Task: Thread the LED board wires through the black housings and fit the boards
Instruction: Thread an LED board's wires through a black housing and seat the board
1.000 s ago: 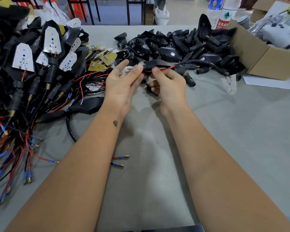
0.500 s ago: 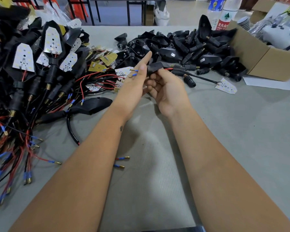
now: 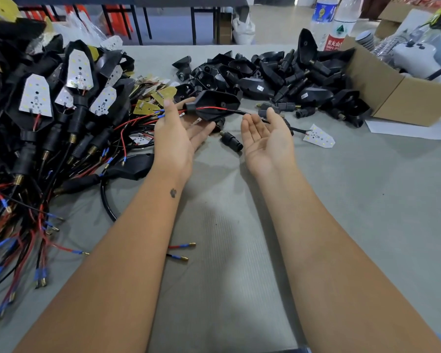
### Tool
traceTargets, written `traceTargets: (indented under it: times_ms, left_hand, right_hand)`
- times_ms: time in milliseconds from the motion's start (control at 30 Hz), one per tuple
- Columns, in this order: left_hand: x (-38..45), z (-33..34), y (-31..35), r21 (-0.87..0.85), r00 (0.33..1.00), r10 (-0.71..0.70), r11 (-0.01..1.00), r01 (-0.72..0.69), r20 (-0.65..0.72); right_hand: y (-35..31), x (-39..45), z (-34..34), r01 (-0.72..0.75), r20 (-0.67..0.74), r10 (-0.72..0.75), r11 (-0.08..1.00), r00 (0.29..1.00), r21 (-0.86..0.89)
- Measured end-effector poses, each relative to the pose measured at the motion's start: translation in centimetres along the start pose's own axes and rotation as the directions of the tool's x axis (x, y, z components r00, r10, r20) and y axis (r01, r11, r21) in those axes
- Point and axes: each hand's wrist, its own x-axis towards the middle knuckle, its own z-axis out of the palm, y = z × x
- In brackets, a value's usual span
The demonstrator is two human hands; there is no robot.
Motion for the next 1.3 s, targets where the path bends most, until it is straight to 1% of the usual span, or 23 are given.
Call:
traceTargets:
  times_ms: [67, 133, 233, 300, 400, 533, 700, 867, 933, 1000, 1100, 1167, 1233, 1300]
  left_hand:
    - [0.1, 0.0, -0.1, 0.021, 1.0, 0.0, 1.0, 0.0, -0.017]
    - [0.2, 0.0, -0.3, 0.054, 1.0, 0.007, 0.999, -0.006, -0.021]
    - [0.2, 0.2, -0.6, 0.099, 1.0, 0.012, 0.995, -0.015, 0.029]
    - [0.1, 0.2, -0.8, 0.137, 0.997, 0.021, 0.99, -0.03, 0.072]
    - [0.1, 0.1, -1.0, 0.171, 0.995, 0.044, 0.984, -0.059, 0.089]
    - [0.0, 0.1, -0.7, 0.151, 0.995, 0.085, 0.984, -0.091, 0.046]
    - [-0.3, 0.1, -0.4, 0.11, 0.991, 0.129, 0.986, -0.127, -0.015]
    - [0.2, 0.1, -0.5, 0.083, 0.996, 0.076, 0.994, -0.072, -0.051]
    - [0.3, 0.0, -0.5, 0.091, 0.996, 0.068, 0.994, -0.063, -0.05]
    - [0.3, 0.1, -0.6, 0.111, 0.997, 0.078, 0.991, -0.075, -0.026]
    - [0.0, 0.3, -0.7, 0.12, 0.998, 0.051, 0.991, -0.057, 0.048]
    - [-0.3, 0.5, -0.9, 0.133, 0.993, 0.012, 0.991, -0.027, 0.115]
    - [-0.4, 0.5, -1.0, 0.151, 0.986, 0.001, 0.988, -0.027, 0.169]
    - [-0.5, 0.3, -0.9, 0.127, 0.984, 0.012, 0.991, -0.035, 0.177]
  right_hand:
    - [-0.1, 0.0, -0.1, -0.023, 0.02, 0.022, 0.999, 1.0, 0.043]
    - [-0.2, 0.2, -0.2, -0.016, 0.014, 0.015, 0.998, 1.0, 0.055]
    - [-0.1, 0.5, -0.2, 0.025, -0.004, -0.026, 0.998, 1.0, -0.053]
    - [0.3, 0.6, -0.1, 0.044, 0.008, -0.043, 0.991, 0.999, -0.124]
    - [0.7, 0.4, 0.0, 0.013, 0.01, -0.012, 0.993, 1.0, -0.118]
    - [0.5, 0.2, 0.1, -0.009, -0.008, 0.009, 1.0, 1.0, -0.023]
    - [0.3, 0.4, -0.1, -0.04, -0.02, 0.04, 0.999, 0.999, -0.018]
    - [0.1, 0.6, -0.3, -0.032, -0.035, 0.031, 0.999, 0.999, -0.024]
    - [0.2, 0.8, -0.2, 0.006, -0.054, -0.01, 0.996, 0.999, -0.087]
    - [0.3, 0.9, -0.1, 0.077, -0.051, -0.087, 0.979, 0.995, -0.187]
    - [0.7, 0.7, 0.1, 0.167, 0.038, -0.164, 0.926, 0.986, -0.339]
    - [1.0, 0.4, 0.3, 0.183, 0.115, -0.148, 0.886, 0.982, -0.426]
    - [1.0, 0.2, 0.3, 0.183, 0.156, -0.12, 0.848, 0.98, -0.498]
    - [1.0, 0.1, 0.2, 0.183, 0.177, -0.101, 0.817, 0.979, -0.547]
